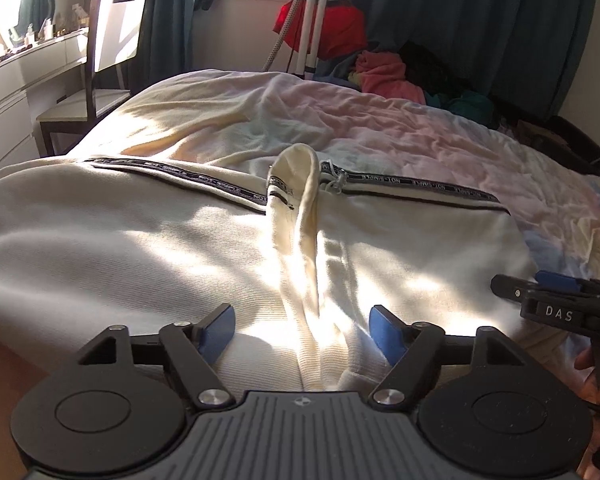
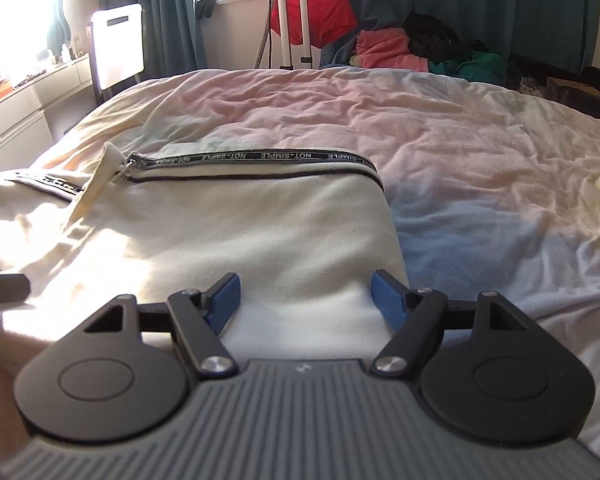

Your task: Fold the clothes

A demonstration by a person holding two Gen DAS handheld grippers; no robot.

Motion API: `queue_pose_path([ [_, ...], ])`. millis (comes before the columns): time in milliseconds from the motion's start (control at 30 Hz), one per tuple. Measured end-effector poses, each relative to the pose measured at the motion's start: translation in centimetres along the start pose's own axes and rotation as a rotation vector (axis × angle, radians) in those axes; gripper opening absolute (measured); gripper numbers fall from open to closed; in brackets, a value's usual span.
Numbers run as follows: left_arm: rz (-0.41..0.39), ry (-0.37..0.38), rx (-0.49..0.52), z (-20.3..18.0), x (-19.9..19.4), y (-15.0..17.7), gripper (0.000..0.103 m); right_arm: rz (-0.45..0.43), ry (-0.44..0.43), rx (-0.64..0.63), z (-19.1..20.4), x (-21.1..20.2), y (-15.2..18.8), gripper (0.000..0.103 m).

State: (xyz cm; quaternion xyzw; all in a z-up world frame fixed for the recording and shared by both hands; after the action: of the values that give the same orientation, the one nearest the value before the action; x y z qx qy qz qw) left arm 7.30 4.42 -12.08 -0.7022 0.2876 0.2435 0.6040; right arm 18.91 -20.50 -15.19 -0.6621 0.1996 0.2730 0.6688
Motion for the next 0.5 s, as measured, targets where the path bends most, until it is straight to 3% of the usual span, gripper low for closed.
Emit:
queue_pose_path([
  [133, -0.056, -0.026, -0.183, 3.8, -3.2, -0.7, 0.089, 0.003, 0.011, -0.014, 0.2, -0.1, 0.0, 0.075],
  [400, -0.113, -0.124, -0.771, 14.4, -7.3, 1.4, 0.093, 0.006, 0.027, -0.031, 0.5, -0.2, 0.0, 0.075],
  [500, -0.113, -0.184, -0.878, 16.5, -8.1, 2.4, 0.094, 0.006, 0.031, -0.036, 0.5, -0.2, 0.1, 0.075],
])
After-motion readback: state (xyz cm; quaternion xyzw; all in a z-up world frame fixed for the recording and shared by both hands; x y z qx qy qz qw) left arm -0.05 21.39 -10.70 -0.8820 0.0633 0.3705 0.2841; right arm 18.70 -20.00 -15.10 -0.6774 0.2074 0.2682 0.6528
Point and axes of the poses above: each gripper's, at about its wrist camera, not at the fingertips, and x roughly the way its jaws point, z to its left, y to its underside, the point moved 4 cm from there along x, roughly the way its jaws point, and after that the axes turned 1 degree about y, right-handed, at the moved point
